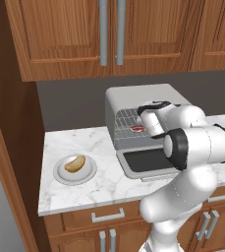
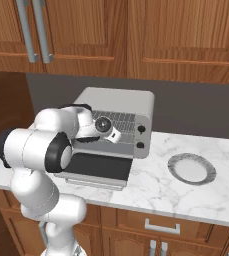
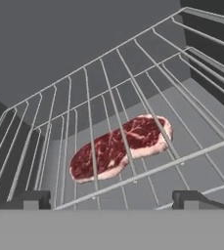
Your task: Open the toaster oven door. Place the hotdog bun on the top rack in the toaster oven and place the steak on the bottom rack.
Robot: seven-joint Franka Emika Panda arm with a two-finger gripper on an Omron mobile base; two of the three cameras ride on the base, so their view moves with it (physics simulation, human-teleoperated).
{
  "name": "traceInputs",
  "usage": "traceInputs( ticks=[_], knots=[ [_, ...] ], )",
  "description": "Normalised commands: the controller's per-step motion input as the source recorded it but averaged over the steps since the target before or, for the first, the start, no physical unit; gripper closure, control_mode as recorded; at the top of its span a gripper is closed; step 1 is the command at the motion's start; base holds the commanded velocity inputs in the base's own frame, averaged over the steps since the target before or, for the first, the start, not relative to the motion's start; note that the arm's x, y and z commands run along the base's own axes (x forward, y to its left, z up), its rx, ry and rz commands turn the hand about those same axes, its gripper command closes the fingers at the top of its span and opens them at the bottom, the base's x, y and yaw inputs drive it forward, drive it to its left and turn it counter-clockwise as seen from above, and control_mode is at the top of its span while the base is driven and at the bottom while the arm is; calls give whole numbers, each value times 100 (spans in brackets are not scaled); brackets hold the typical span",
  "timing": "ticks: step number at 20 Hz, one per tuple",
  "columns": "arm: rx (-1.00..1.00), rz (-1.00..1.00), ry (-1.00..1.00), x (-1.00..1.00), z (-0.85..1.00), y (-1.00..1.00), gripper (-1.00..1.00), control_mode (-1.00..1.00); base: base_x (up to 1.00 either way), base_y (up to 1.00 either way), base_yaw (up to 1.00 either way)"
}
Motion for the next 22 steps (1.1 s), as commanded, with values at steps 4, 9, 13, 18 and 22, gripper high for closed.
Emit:
traceInputs(
  ticks=[4, 9, 13, 18, 22],
  knots=[
    [0, -4, 1, 5, -10, 0, -100, -100, 0, 0, 0],
    [0, -4, 0, 19, -1, 0, -100, -100, 0, 0, 0],
    [0, -4, 0, 17, 0, 0, -100, -100, 0, 0, 0],
    [0, -4, 0, 16, -10, 0, -100, -100, 0, 0, 0],
    [0, -4, 0, 14, -11, 0, -100, -100, 0, 0, 0]
  ],
)
